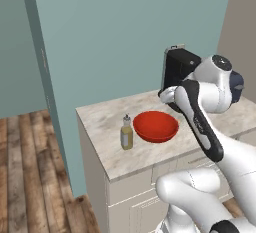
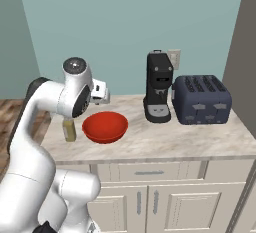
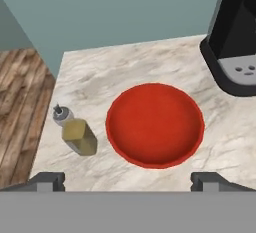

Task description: Retrieve the bottle and the shaker from the cabinet and place them next to the mixing bowl on the counter. Then add garlic from the fridge to the mixing bowl.

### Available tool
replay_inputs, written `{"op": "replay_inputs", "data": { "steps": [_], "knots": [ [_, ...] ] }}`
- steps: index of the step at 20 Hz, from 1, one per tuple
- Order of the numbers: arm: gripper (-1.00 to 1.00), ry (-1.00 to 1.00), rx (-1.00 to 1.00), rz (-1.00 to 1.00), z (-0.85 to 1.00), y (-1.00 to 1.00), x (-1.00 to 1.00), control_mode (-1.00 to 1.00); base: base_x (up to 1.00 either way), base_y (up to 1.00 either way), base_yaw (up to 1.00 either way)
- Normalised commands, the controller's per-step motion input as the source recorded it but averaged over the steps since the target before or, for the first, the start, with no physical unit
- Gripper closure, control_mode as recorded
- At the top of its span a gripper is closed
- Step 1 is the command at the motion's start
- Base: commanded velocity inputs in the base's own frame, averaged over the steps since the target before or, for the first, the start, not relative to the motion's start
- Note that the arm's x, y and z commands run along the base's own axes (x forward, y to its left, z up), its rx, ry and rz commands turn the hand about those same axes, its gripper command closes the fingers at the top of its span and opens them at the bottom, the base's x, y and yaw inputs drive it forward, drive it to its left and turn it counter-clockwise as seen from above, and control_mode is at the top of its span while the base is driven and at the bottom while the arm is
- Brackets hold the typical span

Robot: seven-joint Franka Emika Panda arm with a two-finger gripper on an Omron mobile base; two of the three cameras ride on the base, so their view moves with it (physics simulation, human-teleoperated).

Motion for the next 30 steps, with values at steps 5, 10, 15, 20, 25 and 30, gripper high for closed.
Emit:
{"op": "replay_inputs", "data": {
  "steps": [5,10,15,20,25,30],
  "knots": [
    [-1.00,-0.07,0.05,0.00,0.21,-0.06,-0.61,-1.00,0.00,0.00,0.00],
    [-1.00,-0.15,0.00,0.00,0.26,0.00,-0.63,-1.00,0.00,0.00,0.00],
    [-1.00,-0.16,0.00,0.00,0.19,0.00,-0.43,-1.00,0.00,0.00,0.00],
    [-1.00,0.00,0.00,0.00,0.00,0.00,0.00,-1.00,0.00,0.00,0.00],
    [-1.00,0.00,0.00,0.00,0.00,0.00,0.00,-1.00,0.00,0.00,0.00],
    [-1.00,0.00,0.00,0.00,0.00,0.00,0.00,1.00,-0.60,-0.16,-0.15]
  ]
}}
